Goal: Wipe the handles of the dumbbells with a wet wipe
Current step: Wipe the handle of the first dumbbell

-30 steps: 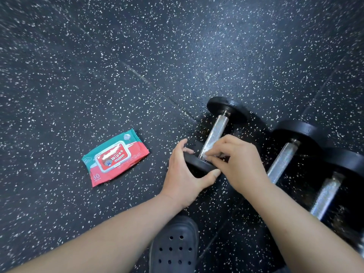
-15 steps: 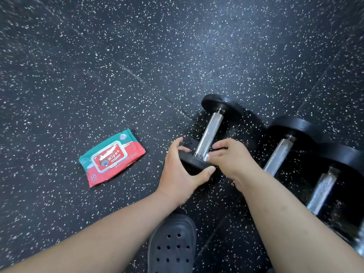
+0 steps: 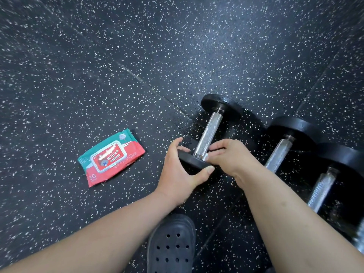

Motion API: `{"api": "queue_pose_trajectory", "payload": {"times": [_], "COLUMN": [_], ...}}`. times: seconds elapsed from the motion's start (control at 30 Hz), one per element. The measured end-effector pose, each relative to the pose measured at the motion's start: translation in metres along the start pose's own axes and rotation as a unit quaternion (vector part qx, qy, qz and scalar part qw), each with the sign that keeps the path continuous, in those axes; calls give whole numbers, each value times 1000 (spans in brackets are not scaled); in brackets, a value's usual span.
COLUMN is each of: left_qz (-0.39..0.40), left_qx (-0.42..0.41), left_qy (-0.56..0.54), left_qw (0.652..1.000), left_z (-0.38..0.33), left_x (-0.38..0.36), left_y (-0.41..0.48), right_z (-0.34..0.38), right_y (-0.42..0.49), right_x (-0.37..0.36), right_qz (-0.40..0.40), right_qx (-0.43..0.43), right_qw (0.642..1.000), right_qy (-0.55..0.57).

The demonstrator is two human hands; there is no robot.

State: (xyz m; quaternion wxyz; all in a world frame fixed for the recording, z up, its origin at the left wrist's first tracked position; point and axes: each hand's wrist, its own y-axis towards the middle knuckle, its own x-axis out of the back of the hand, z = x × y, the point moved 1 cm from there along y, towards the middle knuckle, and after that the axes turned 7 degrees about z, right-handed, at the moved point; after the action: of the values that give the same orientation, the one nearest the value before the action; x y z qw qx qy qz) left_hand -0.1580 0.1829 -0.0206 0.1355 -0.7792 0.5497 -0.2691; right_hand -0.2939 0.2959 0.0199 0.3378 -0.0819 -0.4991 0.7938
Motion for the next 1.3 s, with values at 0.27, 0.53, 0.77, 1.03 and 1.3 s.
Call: {"api": "queue_pose_trajectory", "payload": {"times": [0.27, 0.53, 0.77, 1.03, 1.3], "left_qz": [1, 6, 5, -8, -5], "left_qx": [1, 5, 10, 2, 8], "left_qy": [-9, -15, -13, -2, 3], "left_qw": [1000, 1000, 1000, 1000, 1000], "left_z": [0, -2, -4, -7, -7], "left_x": [1, 1, -1, -4, -2], "left_y": [-1, -3, -3, -5, -4], "right_z": [8, 13, 6, 47, 82], "right_y": [-8, -30, -7, 15, 12], "right_x": [4, 17, 23, -7, -13], "right_qz": [-37, 23, 4, -32, 85], "right_qx": [42, 193, 414, 441, 310], "right_qw": [993, 932, 782, 589, 583], "right_qy": [-107, -305, -466, -676, -746]}}
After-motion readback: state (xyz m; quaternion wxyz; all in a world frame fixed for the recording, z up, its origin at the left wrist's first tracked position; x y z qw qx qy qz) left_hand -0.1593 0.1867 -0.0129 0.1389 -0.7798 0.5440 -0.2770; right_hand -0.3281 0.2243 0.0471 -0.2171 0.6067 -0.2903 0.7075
